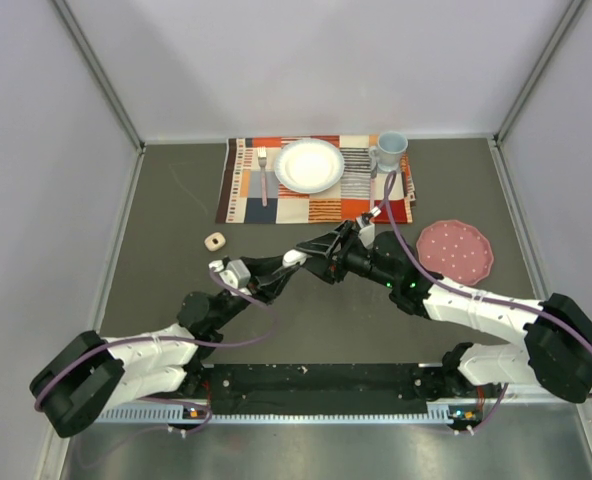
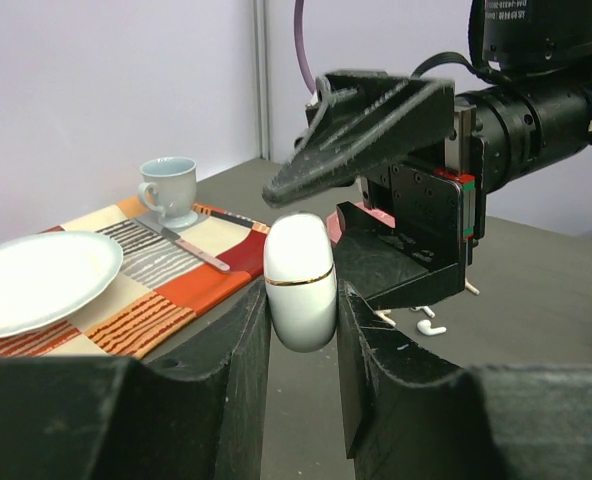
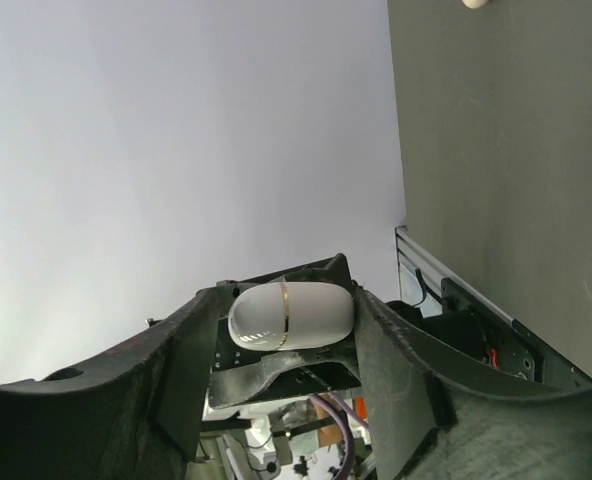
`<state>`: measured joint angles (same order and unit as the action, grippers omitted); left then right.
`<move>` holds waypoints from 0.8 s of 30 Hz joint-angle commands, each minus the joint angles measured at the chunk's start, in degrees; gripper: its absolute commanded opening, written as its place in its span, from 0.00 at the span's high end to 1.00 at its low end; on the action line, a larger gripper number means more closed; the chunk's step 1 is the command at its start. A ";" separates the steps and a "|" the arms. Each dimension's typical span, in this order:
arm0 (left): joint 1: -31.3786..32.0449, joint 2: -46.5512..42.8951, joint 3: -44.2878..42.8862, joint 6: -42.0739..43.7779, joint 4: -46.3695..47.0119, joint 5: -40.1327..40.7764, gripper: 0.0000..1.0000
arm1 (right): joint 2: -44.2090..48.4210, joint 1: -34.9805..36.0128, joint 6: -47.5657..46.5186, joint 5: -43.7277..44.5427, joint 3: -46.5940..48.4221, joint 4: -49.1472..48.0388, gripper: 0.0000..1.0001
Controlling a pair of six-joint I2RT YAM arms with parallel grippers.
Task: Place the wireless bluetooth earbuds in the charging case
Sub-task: Pass from the left arm to the right
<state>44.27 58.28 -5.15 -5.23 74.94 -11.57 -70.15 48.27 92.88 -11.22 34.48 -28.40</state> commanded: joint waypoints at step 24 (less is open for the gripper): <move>0.29 0.08 -2.32 -1.62 14.01 -1.35 1.00 | 0.19 0.68 -2.53 -2.93 2.26 -4.12 0.48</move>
<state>44.29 58.63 -5.48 -5.72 75.07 -10.90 -70.17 48.27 91.13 -13.23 34.59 -28.12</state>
